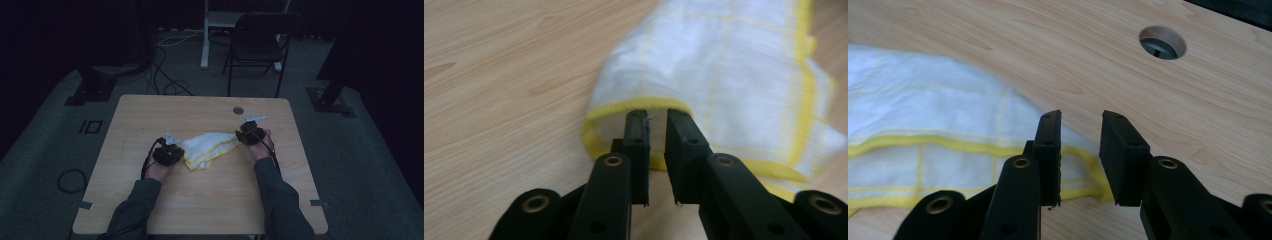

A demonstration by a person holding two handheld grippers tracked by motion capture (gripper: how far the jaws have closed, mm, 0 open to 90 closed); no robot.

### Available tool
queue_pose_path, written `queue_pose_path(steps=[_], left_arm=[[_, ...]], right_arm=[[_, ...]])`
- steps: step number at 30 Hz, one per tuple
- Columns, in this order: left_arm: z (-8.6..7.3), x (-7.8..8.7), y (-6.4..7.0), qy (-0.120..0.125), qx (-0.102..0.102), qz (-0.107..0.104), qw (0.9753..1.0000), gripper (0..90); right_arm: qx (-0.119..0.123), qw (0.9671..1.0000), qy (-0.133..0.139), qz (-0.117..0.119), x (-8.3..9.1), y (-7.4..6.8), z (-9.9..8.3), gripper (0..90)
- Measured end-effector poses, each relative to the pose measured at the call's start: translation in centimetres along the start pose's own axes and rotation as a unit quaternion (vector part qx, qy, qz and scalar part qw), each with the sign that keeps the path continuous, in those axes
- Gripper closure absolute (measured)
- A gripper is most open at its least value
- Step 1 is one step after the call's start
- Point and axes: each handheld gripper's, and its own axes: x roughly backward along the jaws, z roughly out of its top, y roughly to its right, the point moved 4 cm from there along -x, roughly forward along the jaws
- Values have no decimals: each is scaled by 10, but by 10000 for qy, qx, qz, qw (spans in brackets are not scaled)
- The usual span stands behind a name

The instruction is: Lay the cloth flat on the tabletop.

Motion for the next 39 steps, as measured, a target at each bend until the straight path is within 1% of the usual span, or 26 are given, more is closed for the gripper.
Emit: queue_pose_path(steps=[3, 8, 9, 11, 12, 13, 14, 15, 16, 17, 18, 19, 20, 21, 22, 23, 24, 26, 28, 29, 30, 31, 32, 33, 36, 39], left_arm=[[-3, 6, 7, 82, -49, -54, 9999, 753], [-7, 13, 14, 185, -80, -173, 9996, 742], [-7, 17, 18, 250, -124, -306, 9991, 729], [-7, 20, 23, 290, -213, -420, 9985, 706], [-6, 22, 27, 316, -266, -526, 9978, 689], [-6, 22, 27, 316, -266, -526, 9978, 674], [-4, 23, 33, 303, -314, -694, 9966, 655], [-4, 23, 33, 303, -314, -694, 9966, 644], [-2, 21, 38, 229, -408, -653, 9968, 630], [-2, 21, 38, 229, -408, -653, 9968, 619], [-1, 18, 39, 184, -433, -595, 9971, 609], [-1, 18, 39, 184, -433, -595, 9971, 607], [-1, 16, 38, 146, -416, -518, 9977, 607], [-1, 16, 38, 146, -416, -518, 9977, 607], [-1, 14, 37, 98, -415, -450, 9981, 607], [-1, 14, 37, 98, -415, -450, 9981, 609], [-1, 13, 36, 59, -383, -369, 9986, 609], [-1, 12, 33, 15, -284, -317, 9991, 660], [0, 12, 32, 10, -257, -316, 9992, 687], [1, 12, 31, -1, -241, -334, 9992, 757], [1, 12, 31, -1, -241, -334, 9992, 812], [3, 12, 30, -12, -241, -312, 9992, 842], [3, 12, 30, -12, -241, -312, 9992, 857], [5, 12, 28, 26, -211, -303, 9993, 868], [8, 13, 26, 68, -175, -276, 9994, 878], [13, 15, 18, 159, -73, -239, 9996, 880]], right_arm=[[53, 10000, 30, 49, 2, -4, -1, 704], [87, 9999, 41, 86, 3, -7, -5, 703], [99, 9999, 41, 113, 4, -9, -7, 703], [117, 9998, 47, 129, 5, -11, -8, 703], [133, 9998, 60, 145, 5, -12, -8, 703], [133, 9998, 60, 145, 5, -12, -8, 703], [182, 9997, 72, 178, 6, -16, -9, 700], [182, 9997, 72, 178, 6, -16, -9, 700], [260, 9994, 75, 215, 7, -21, -11, 698], [260, 9994, 75, 215, 7, -21, -11, 698], [298, 9992, 84, 268, 7, -27, -13, 695], [298, 9992, 84, 268, 7, -27, -13, 695], [355, 9988, 102, 323, 8, -32, -14, 691], [355, 9988, 102, 323, 8, -32, -14, 691], [412, 9982, 117, 420, 9, -39, -16, 682], [412, 9982, 117, 420, 9, -39, -16, 682], [446, 9979, 117, 447, 9, -42, -17, 678], [627, 9964, 87, 568, 8, -55, -22, 666], [631, 9960, 96, 619, 9, -59, -23, 662], [681, 9951, 100, 710, 9, -65, -24, 645], [681, 9951, 100, 710, 9, -65, -24, 645], [771, 9933, 131, 852, 10, -77, -25, 633], [771, 9933, 131, 852, 10, -77, -25, 633], [828, 9922, 160, 922, 11, -84, -25, 632], [864, 9911, 177, 994, 11, -90, -25, 632], [929, 9895, 175, 1096, 10, -98, -25, 630]])
